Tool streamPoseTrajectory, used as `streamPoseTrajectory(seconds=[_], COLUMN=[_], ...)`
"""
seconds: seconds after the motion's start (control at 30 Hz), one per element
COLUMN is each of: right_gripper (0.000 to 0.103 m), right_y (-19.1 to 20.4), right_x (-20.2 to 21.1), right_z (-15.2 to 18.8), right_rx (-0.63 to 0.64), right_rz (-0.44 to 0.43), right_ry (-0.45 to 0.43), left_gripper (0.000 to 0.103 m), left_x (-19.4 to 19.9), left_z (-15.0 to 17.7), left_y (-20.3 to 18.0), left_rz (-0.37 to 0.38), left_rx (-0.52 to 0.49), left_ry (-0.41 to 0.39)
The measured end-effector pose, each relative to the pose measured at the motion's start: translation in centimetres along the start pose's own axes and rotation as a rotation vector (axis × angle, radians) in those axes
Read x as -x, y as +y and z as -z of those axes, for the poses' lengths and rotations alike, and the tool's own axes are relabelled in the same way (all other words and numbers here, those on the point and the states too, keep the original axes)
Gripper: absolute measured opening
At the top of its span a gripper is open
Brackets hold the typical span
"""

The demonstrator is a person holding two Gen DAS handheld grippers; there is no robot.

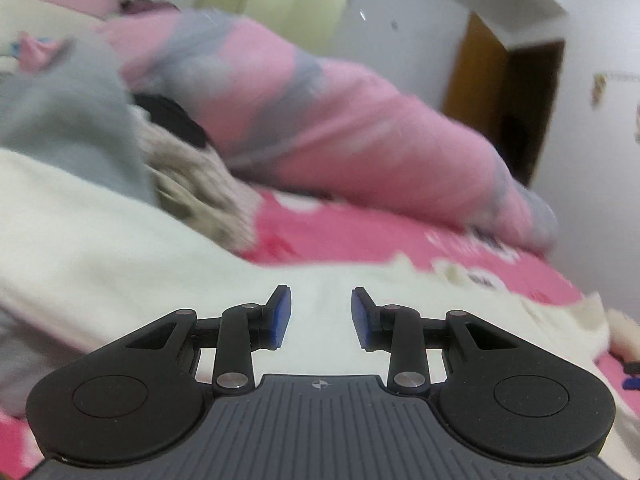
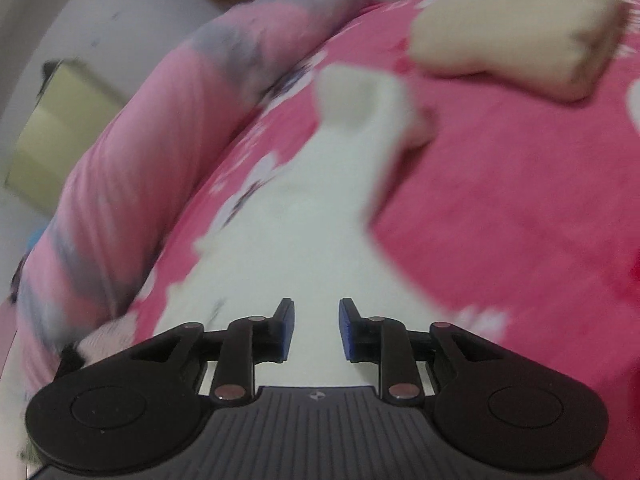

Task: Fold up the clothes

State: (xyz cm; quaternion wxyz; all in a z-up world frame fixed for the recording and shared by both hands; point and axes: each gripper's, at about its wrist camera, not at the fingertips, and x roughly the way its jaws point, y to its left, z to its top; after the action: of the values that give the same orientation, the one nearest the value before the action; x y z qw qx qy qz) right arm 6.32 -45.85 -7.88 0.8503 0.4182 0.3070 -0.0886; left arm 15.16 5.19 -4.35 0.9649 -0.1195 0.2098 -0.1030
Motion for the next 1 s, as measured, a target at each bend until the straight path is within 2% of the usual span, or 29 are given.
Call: streamPoseTrajectory(seconds=[0.07, 0.3, 0.33, 0.37, 0.43, 0.5, 0.53, 0.57, 0.6, 0.63, 0.67, 0.73, 0.83, 0.93, 1.0], right_gripper=[0.037, 0.049, 0.056, 0.07, 0.087, 0.088, 0.088, 0.081, 0.071, 0.045, 0.031, 0.019, 0.018, 0.019, 0.024], right_y=[-1.6, -3.5, -3.7, -4.0, -4.5, -4.8, -4.9, -4.8, -4.5, -4.0, -3.4, -1.2, 4.3, 10.5, 13.9], right_x=[-0.1, -3.2, -4.0, -4.8, -6.6, -8.5, -9.4, -10.3, -11.2, -11.6, -11.6, -10.9, -9.7, -10.2, -11.7], right_z=[-1.5, -7.5, -8.4, -9.4, -10.9, -11.9, -12.3, -12.4, -12.4, -12.3, -12.2, -11.4, -9.0, -3.2, 1.4], right_rx=[-0.03, -0.034, -0.042, -0.052, -0.061, -0.049, -0.038, -0.017, 0.017, 0.053, 0.091, 0.175, 0.397, 0.774, 1.044], right_rz=[0.013, 0.037, 0.037, 0.037, 0.04, 0.05, 0.057, 0.046, 0.036, 0.034, 0.045, 0.029, -0.035, -0.063, -0.05], right_ry=[-0.022, -0.116, -0.132, -0.147, -0.178, -0.195, -0.195, -0.185, -0.18, -0.182, -0.19, -0.234, -0.276, -0.22, -0.162], left_gripper=[0.033, 0.033, 0.033, 0.033, 0.033, 0.033, 0.033, 0.033, 0.033, 0.033, 0.033, 0.033, 0.033, 0.033, 0.033], left_x=[-1.6, -7.1, -7.9, -8.6, -9.7, -10.9, -11.3, -11.5, -11.6, -11.8, -11.9, -11.9, -11.8, -11.9, -12.0], left_z=[0.1, 0.9, 1.2, 1.5, 2.4, 3.4, 3.7, 3.8, 3.9, 4.1, 4.1, 4.3, 4.4, 4.3, 4.3], left_y=[-1.7, -7.3, -8.0, -8.5, -9.2, -9.4, -9.2, -8.8, -8.4, -8.1, -7.8, -7.5, -7.5, -7.5, -7.3], left_rz=[0.011, 0.078, 0.087, 0.098, 0.12, 0.122, 0.124, 0.128, 0.133, 0.137, 0.141, 0.147, 0.148, 0.156, 0.162], left_rx=[-0.02, -0.096, -0.103, -0.11, -0.124, -0.129, -0.113, -0.091, -0.068, -0.046, -0.031, -0.016, -0.017, -0.003, 0.01], left_ry=[0.046, 0.153, 0.164, 0.172, 0.185, 0.221, 0.237, 0.249, 0.26, 0.271, 0.275, 0.272, 0.264, 0.264, 0.266])
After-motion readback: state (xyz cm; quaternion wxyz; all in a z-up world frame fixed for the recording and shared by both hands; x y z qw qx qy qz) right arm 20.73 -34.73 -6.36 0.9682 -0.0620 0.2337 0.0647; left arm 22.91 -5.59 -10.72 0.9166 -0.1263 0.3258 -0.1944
